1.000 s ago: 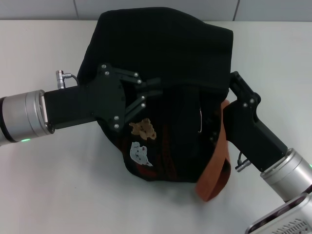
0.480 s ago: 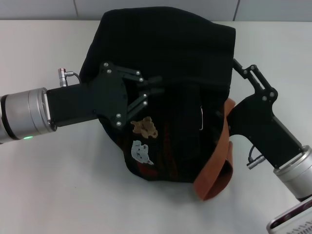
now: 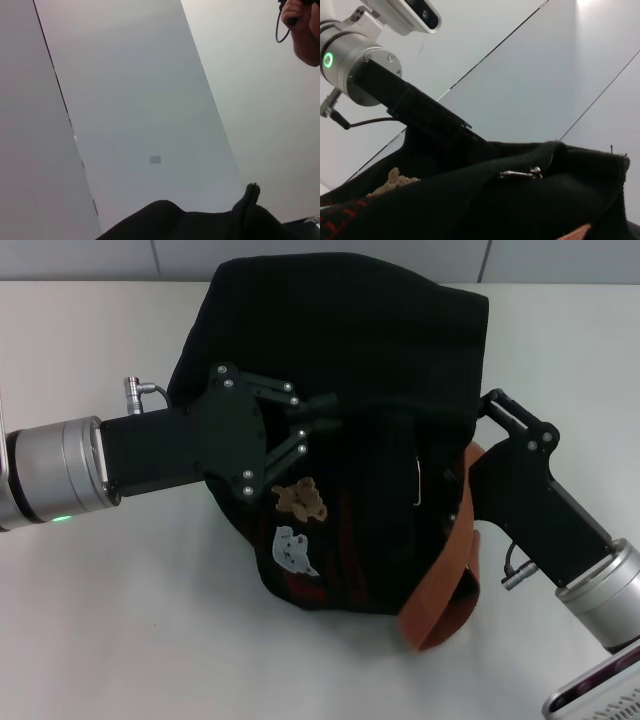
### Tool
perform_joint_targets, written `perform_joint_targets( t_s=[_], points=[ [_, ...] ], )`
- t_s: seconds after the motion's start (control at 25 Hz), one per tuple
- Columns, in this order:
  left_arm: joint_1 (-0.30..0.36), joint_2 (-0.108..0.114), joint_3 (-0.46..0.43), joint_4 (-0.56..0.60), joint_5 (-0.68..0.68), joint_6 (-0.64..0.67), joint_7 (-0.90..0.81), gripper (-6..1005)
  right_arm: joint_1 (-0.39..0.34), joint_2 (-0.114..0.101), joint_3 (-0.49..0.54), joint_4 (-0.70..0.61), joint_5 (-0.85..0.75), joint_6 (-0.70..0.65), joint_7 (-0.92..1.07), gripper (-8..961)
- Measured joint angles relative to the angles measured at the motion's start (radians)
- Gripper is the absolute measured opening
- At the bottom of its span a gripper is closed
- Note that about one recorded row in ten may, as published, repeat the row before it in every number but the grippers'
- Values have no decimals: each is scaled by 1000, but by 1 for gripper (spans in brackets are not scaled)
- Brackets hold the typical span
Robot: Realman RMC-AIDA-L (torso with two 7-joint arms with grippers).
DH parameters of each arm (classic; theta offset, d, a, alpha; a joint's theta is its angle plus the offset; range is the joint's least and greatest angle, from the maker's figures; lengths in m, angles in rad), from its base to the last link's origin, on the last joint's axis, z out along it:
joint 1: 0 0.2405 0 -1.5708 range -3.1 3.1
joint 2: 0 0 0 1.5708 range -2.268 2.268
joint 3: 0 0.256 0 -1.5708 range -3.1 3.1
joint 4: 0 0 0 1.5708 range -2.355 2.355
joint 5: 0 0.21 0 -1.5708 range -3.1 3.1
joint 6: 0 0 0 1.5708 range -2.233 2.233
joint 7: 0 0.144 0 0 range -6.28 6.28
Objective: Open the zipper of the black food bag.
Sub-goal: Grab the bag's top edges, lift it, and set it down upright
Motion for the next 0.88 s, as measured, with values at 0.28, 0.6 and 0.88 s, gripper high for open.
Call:
perform_joint_targets(
  t_s=[0.28, 0.6, 0.88],
  points=[
    [0, 0, 0, 0, 0, 2, 0, 86, 12, 0, 4, -1, -26, 29, -1, 477],
    [9, 0, 1, 0, -2, 7, 0, 86, 24, 0, -1, 4, -27, 49, -1, 173],
    [10, 0, 1, 0, -1, 8, 0, 86, 21, 0, -2, 2, -27, 54, 1, -2]
  ],
)
